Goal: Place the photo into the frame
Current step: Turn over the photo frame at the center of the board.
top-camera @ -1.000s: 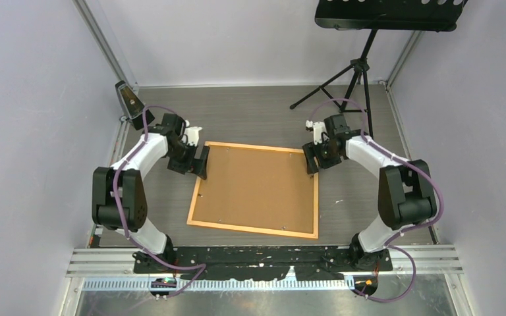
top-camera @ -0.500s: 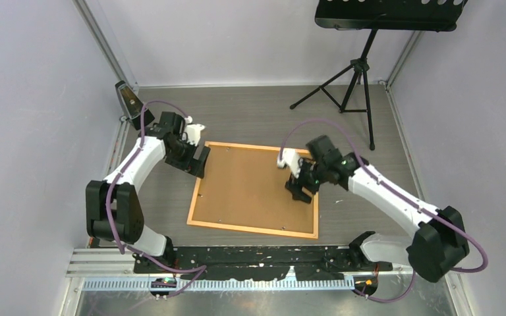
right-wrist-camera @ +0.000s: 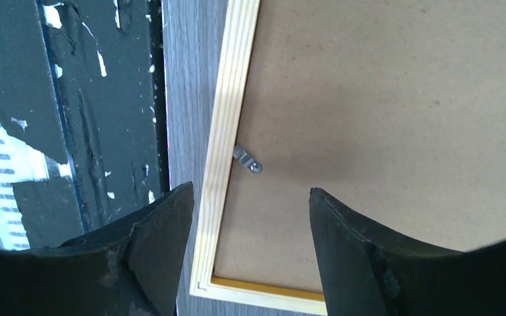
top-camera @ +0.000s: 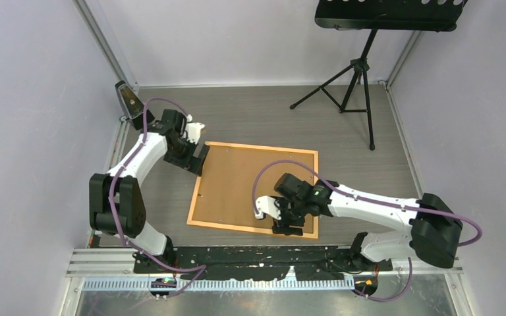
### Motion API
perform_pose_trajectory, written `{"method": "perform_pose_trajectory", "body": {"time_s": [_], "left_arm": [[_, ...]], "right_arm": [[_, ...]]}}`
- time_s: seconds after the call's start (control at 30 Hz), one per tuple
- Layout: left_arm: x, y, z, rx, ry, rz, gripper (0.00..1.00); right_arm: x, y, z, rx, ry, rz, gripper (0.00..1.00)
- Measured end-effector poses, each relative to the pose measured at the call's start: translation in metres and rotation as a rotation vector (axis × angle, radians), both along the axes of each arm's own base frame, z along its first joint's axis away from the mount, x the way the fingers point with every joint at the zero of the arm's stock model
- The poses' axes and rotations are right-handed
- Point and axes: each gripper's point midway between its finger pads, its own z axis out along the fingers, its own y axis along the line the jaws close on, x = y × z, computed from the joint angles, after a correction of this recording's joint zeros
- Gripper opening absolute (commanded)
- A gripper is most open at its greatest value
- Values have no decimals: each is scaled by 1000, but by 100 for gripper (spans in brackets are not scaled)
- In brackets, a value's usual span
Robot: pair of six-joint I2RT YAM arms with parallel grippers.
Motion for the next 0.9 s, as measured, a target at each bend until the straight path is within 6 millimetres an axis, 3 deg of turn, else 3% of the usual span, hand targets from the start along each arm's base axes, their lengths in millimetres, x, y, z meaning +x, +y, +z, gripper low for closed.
{"method": "perform_pose_trajectory", "body": {"time_s": [0.17,0.4,0.9], "left_arm": [[0,3,-1,17,0,7,94],[1,6,-1,31,-2,11,94],[-8,8,-9,43,22,16,94]], "right_arm": [[-7,14,-12,-44,-5,27,64],[-10,36,-16,-54,-26,28,63],[-22,44,-35,-118,-37,29,55]]}}
